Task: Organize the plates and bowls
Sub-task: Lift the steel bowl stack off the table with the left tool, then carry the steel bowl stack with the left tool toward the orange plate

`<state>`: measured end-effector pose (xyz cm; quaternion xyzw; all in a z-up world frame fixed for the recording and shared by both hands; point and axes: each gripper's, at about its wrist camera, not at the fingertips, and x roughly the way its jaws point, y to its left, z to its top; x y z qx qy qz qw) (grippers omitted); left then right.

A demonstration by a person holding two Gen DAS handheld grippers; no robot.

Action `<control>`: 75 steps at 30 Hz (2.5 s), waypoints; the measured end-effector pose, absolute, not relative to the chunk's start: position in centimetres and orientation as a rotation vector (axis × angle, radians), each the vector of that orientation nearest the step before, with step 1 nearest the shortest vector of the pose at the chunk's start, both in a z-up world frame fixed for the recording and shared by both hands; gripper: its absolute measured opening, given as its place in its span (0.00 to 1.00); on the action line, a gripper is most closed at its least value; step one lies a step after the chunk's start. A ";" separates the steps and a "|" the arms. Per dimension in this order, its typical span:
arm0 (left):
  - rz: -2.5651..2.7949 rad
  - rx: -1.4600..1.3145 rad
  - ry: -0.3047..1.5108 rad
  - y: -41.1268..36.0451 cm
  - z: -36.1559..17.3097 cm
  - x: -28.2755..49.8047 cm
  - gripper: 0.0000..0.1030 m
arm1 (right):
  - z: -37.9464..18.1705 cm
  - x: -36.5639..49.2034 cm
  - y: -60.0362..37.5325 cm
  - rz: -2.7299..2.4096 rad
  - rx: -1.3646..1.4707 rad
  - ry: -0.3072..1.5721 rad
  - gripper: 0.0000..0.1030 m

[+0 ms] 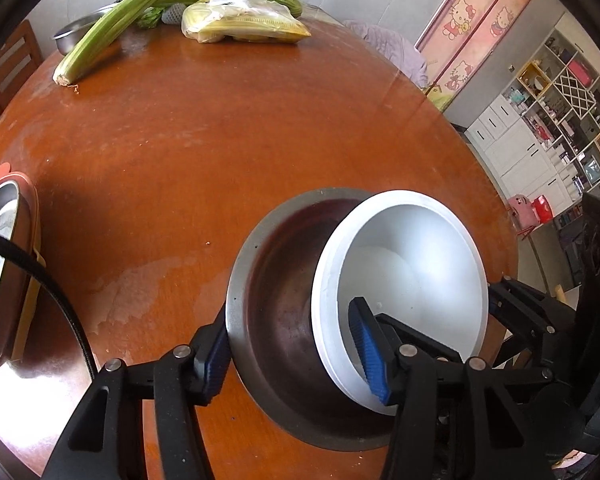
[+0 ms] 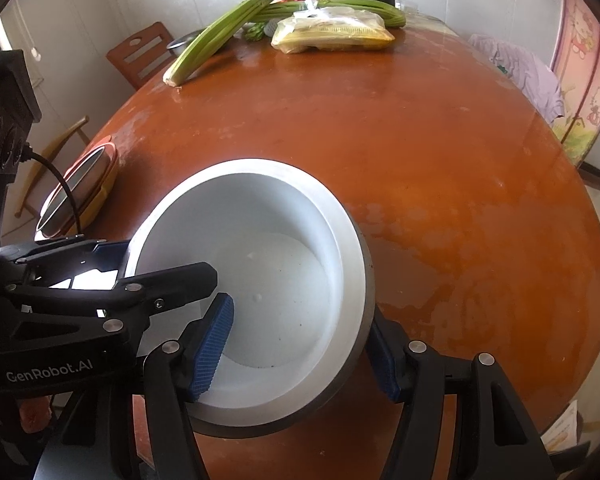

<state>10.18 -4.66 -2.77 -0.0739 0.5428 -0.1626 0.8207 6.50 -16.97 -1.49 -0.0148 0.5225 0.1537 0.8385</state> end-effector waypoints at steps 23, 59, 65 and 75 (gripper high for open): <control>-0.299 -0.197 1.118 -1.2 -1.6 9.8 0.53 | -0.6 7.1 -13.6 0.376 -0.039 1.095 0.64; -0.148 -0.285 0.945 11.0 4.5 8.8 0.53 | 5.0 9.8 -1.5 0.539 -0.164 0.972 0.64; -0.091 -0.312 0.916 13.7 5.4 8.8 0.54 | 5.9 10.4 1.5 0.590 -0.190 0.950 0.64; 0.015 -0.351 0.885 17.9 5.8 8.7 0.55 | 6.7 11.0 6.2 0.676 -0.237 0.922 0.64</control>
